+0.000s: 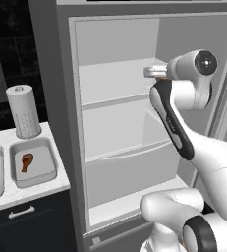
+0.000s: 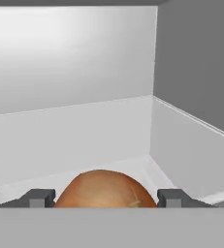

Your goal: Place one onion and one chicken drumstick in each tupperware on the nearby counter, to pack two identical lunches.

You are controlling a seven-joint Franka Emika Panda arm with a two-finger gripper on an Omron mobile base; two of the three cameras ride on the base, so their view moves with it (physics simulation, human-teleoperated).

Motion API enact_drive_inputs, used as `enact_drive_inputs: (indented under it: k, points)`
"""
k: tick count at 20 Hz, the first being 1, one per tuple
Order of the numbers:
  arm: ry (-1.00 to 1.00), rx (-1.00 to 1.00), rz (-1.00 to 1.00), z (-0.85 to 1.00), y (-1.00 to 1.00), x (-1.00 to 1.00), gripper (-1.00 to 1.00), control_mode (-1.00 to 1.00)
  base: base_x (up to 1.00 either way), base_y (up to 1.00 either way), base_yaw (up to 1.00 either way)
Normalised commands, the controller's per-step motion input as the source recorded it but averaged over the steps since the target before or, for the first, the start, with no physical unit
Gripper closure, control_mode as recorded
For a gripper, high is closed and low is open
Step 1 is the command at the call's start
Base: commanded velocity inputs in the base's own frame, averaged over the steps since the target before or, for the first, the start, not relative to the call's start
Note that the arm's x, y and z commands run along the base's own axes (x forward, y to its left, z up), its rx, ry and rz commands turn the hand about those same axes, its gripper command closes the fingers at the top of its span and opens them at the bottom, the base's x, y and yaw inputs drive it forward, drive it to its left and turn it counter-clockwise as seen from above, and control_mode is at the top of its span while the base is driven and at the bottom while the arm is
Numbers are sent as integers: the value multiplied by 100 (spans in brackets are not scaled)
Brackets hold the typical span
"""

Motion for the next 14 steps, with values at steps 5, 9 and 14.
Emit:
enact_drive_inputs:
  k: [5,9,14]
  points:
    - [6,0,0,-35,13,-100,100,-100,0,0,0]
    - [3,-5,6,-5,37,-100,100,-100,0,0,0]
    - [0,-5,10,-9,22,-100,100,-100,0,0,0]
